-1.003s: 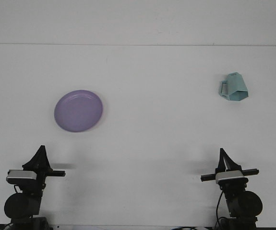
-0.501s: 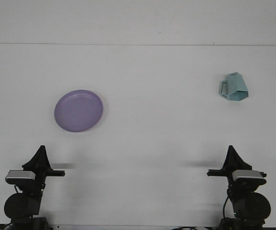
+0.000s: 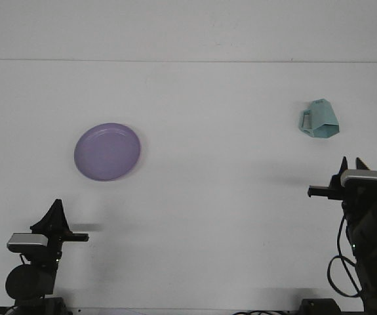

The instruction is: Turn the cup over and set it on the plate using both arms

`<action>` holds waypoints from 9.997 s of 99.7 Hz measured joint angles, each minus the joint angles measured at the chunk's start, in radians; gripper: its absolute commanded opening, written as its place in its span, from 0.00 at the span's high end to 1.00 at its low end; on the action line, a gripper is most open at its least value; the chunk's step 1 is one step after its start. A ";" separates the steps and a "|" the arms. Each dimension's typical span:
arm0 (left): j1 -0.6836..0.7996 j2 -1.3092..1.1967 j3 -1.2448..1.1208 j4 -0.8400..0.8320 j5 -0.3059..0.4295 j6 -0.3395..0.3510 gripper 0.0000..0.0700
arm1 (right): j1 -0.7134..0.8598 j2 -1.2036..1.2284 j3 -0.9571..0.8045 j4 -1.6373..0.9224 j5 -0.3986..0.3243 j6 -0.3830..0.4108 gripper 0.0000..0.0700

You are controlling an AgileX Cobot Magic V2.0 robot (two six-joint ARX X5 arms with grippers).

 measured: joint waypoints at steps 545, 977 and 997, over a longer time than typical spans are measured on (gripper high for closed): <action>0.000 0.005 0.110 -0.078 0.151 -0.240 0.98 | 0.585 0.872 0.412 -0.753 -0.316 0.051 0.40; -0.092 2.102 2.012 -1.328 0.047 0.097 0.97 | 0.357 -0.435 -0.352 -0.180 -0.187 0.082 0.41; -0.092 2.102 2.012 -1.323 0.041 0.101 0.23 | 0.357 -0.435 -0.352 -0.182 -0.187 0.082 0.41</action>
